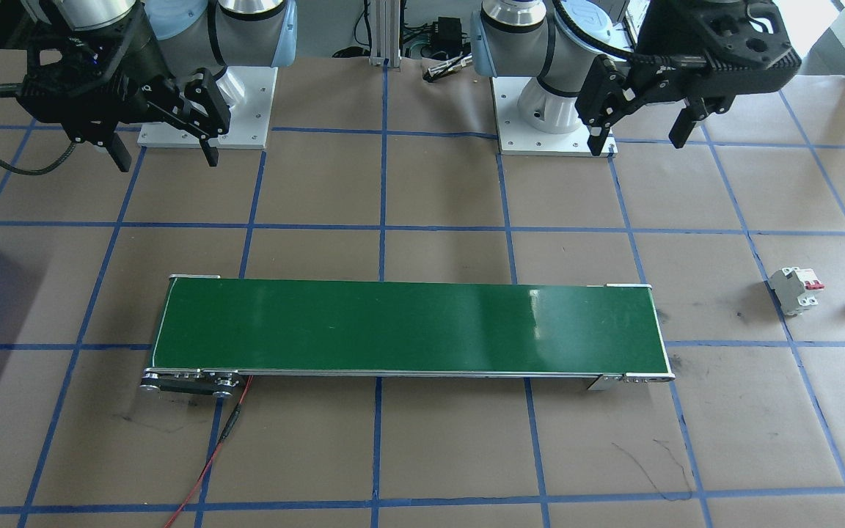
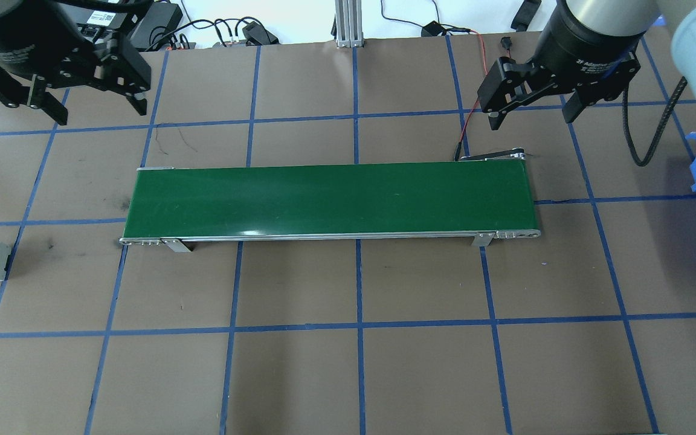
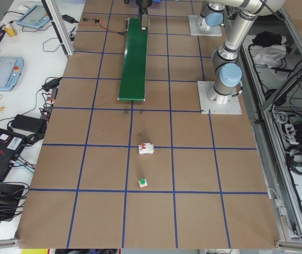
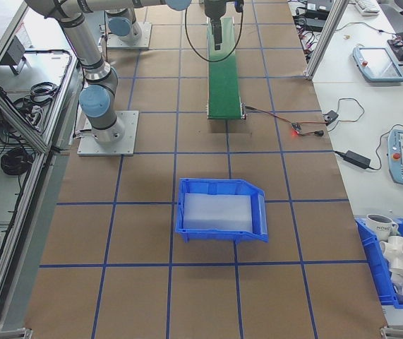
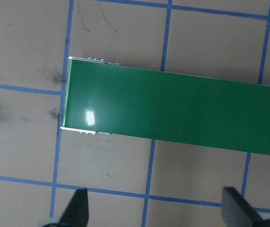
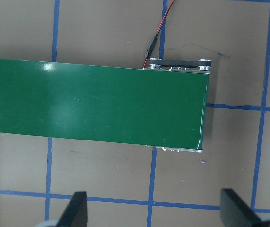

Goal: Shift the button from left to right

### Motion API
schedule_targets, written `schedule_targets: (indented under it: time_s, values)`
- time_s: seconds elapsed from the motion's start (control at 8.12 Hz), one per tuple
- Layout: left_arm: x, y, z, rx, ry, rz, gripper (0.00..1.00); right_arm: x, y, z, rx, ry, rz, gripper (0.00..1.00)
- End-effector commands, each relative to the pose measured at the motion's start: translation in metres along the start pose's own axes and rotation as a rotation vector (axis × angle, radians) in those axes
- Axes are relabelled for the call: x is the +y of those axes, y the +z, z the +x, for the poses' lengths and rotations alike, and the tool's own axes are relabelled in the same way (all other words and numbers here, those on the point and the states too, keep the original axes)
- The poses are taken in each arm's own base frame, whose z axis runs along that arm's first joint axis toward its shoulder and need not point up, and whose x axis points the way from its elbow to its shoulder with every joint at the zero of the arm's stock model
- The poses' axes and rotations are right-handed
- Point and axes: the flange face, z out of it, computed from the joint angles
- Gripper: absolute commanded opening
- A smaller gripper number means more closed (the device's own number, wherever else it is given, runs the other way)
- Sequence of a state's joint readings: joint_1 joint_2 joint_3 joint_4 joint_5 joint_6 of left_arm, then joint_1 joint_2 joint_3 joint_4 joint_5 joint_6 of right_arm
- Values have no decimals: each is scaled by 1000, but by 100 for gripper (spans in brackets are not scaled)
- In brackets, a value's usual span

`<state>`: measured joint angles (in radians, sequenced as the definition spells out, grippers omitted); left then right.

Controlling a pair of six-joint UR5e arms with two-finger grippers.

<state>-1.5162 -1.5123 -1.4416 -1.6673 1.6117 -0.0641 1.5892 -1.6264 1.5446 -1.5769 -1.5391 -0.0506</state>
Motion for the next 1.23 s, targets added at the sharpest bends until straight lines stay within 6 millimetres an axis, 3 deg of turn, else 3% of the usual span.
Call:
schedule_targets:
  time_s: [0.0, 0.12, 0.25, 0.49, 0.62, 0.86, 0.99, 1.11]
  values:
    - [-35, 13, -142, -25, -206, -21, 100, 0, -1, 0, 1, 0, 1, 100]
    - [-36, 25, -206, -21, -333, -49, 100, 0, 0, 0, -1, 0, 0, 100]
    - [-35, 38, -257, -25, -390, -75, 100, 0, 0, 0, -1, 0, 0, 100]
    - [-45, 57, -319, -138, -373, -79, 100, 0, 0, 0, -1, 0, 0, 100]
    - [-43, 81, -367, -238, -404, -159, 100, 0, 0, 0, -1, 0, 0, 100]
    - [-37, 164, -487, -91, -460, -182, 100, 0, 0, 0, -1, 0, 0, 100]
    - [-31, 205, -527, 4, -438, -170, 100, 0, 0, 0, -1, 0, 0, 100]
    - [-27, 235, -557, 16, -431, -173, 100, 0, 0, 0, -1, 0, 0, 100]
